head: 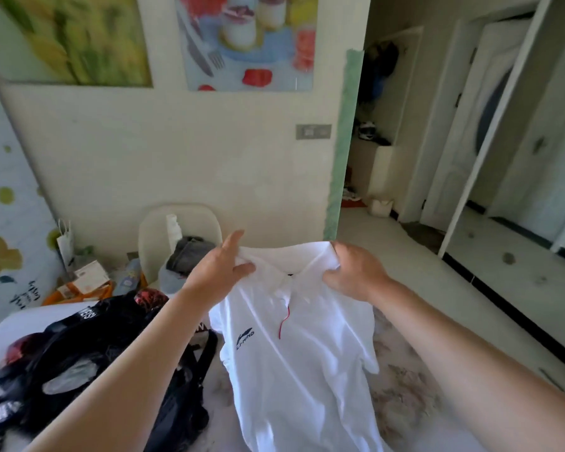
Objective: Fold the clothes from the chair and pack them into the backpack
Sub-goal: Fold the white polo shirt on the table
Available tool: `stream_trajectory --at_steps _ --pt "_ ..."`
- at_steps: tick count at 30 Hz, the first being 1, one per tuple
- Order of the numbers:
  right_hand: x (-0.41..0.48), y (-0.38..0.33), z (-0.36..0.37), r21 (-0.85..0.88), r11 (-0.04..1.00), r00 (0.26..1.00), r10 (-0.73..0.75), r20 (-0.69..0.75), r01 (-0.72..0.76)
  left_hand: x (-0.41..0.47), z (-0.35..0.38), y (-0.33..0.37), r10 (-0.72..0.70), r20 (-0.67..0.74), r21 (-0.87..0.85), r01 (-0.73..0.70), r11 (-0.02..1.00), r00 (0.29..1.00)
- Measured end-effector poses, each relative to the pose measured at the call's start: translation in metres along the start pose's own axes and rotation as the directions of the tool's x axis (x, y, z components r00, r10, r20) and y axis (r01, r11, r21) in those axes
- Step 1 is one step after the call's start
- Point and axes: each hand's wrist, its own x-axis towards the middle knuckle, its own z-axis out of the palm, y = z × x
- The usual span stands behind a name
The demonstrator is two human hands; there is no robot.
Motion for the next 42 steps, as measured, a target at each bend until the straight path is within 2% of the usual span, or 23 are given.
stream_trajectory --at_steps 4,7,9,11,13,16,17,18,20,21,24,26,29,32,35,39,41,42 --pt "-0.023 -0.010 -0.039 0.124 0.992 0.998 -0.010 -0.070 0.019 -0.008 -0.040 0.018 0.003 0.144 -0.030 0.001 1.000 0.990" --pt "-0.034 -0.010 -0.060 0.361 0.932 0.990 0.029 -0.142 0.025 -0.015 -0.068 0.035 -0.005 0.005 0.000 0.005 1.000 1.000" --pt "-0.041 -0.012 -0.076 0.443 0.896 0.984 0.047 -0.172 0.035 -0.023 -0.087 0.049 0.056 -0.127 0.132 -0.039 0.990 0.990" --pt "-0.051 -0.018 -0.095 0.534 0.843 0.987 0.026 -0.158 0.064 -0.031 -0.103 0.062 0.115 -0.230 0.141 -0.084 0.986 0.966" --pt "-0.062 -0.023 -0.120 0.717 0.696 0.998 -0.003 -0.056 0.042 -0.031 -0.114 0.075 0.123 -0.278 0.044 -0.115 0.992 0.953" --pt "-0.070 -0.017 -0.155 0.906 0.405 0.979 -0.100 0.177 -0.122 -0.025 -0.133 0.089 0.097 -0.213 -0.291 -0.158 0.943 0.972" --pt "-0.068 -0.013 -0.161 0.916 0.364 0.967 -0.118 0.225 -0.169 -0.020 -0.137 0.090 0.105 -0.171 -0.358 -0.161 0.920 0.980" --pt "-0.063 -0.006 -0.163 0.913 0.356 0.958 -0.127 0.257 -0.198 -0.015 -0.141 0.090 0.121 -0.123 -0.354 -0.157 0.922 0.985" --pt "-0.049 0.008 -0.158 0.883 0.407 0.951 -0.093 0.295 -0.234 -0.002 -0.137 0.088 0.127 -0.060 -0.204 -0.136 0.969 0.990" --pt "-0.041 0.014 -0.151 0.853 0.464 0.955 -0.046 0.293 -0.239 0.006 -0.129 0.086 0.124 -0.040 -0.131 -0.128 0.983 0.991" --pt "-0.011 0.033 -0.118 0.621 0.766 0.986 0.116 0.119 -0.165 0.034 -0.086 0.076 0.082 -0.032 0.024 -0.082 0.996 0.996" --pt "0.012 0.050 -0.089 0.462 0.872 0.985 0.172 0.019 -0.161 0.053 -0.053 0.062 0.071 -0.036 0.113 -0.067 0.991 0.997" --pt "0.045 0.082 -0.042 0.329 0.929 0.982 0.187 -0.025 -0.168 0.082 -0.004 0.038 0.073 -0.042 0.259 -0.060 0.964 0.996" --pt "0.073 0.107 0.003 0.128 0.976 0.977 0.187 -0.101 -0.174 0.108 0.043 0.015 0.007 -0.003 0.347 -0.005 0.938 1.000" --pt "0.096 0.125 0.046 0.033 0.972 0.964 0.236 -0.122 -0.234 0.131 0.088 -0.009 -0.048 0.041 0.421 0.026 0.907 0.998" --pt "0.125 0.143 0.103 0.113 0.919 0.925 0.380 0.007 -0.379 0.158 0.144 -0.034 -0.245 0.045 0.326 0.217 0.920 0.969" --pt "0.138 0.153 0.130 0.186 0.897 0.915 0.403 0.022 -0.400 0.171 0.169 -0.042 -0.339 0.109 0.133 0.324 0.937 0.935" --pt "0.143 0.157 0.142 0.203 0.908 0.929 0.368 0.024 -0.365 0.176 0.181 -0.046 -0.369 0.127 0.030 0.368 0.929 0.921"
